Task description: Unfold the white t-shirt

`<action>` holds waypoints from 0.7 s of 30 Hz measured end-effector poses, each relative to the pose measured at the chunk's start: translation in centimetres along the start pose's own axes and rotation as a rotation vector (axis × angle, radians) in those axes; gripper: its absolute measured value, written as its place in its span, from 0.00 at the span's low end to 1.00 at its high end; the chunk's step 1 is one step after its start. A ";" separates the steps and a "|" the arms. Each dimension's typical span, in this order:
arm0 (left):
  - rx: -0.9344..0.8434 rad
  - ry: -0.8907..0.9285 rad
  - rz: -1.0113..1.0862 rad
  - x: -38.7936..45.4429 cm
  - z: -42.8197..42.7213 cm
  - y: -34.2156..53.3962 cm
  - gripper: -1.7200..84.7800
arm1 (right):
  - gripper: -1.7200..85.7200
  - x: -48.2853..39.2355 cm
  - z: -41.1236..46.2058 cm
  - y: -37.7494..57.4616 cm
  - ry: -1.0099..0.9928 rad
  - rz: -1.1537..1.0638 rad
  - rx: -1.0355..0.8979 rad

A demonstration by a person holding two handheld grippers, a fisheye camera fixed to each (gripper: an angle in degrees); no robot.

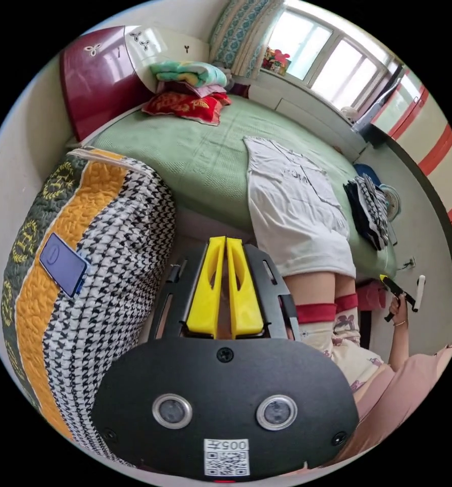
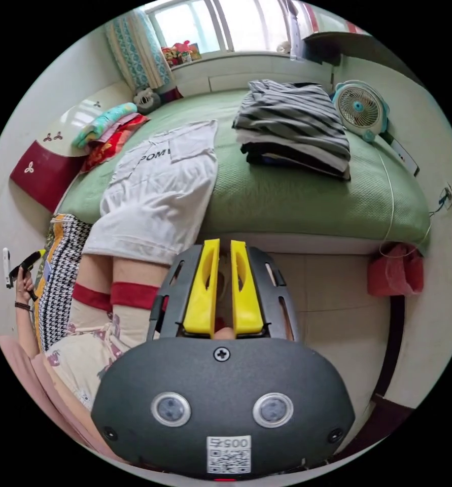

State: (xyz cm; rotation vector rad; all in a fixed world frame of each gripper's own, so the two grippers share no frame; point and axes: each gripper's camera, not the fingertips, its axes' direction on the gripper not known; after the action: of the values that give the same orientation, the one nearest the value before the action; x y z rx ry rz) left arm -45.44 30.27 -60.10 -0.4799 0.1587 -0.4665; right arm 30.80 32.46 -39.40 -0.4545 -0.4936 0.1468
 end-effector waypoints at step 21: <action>-0.154 0.007 0.352 19.5 30.8 -26.7 0.17 | 0.16 -20.3 23.0 -32.2 0.049 -0.295 -0.059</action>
State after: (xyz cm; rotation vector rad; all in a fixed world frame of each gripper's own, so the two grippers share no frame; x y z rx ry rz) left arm -30.93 12.73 -21.08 -0.5874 0.2813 -0.1111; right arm 2.77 7.72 -15.39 -0.4372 -0.5125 -0.1629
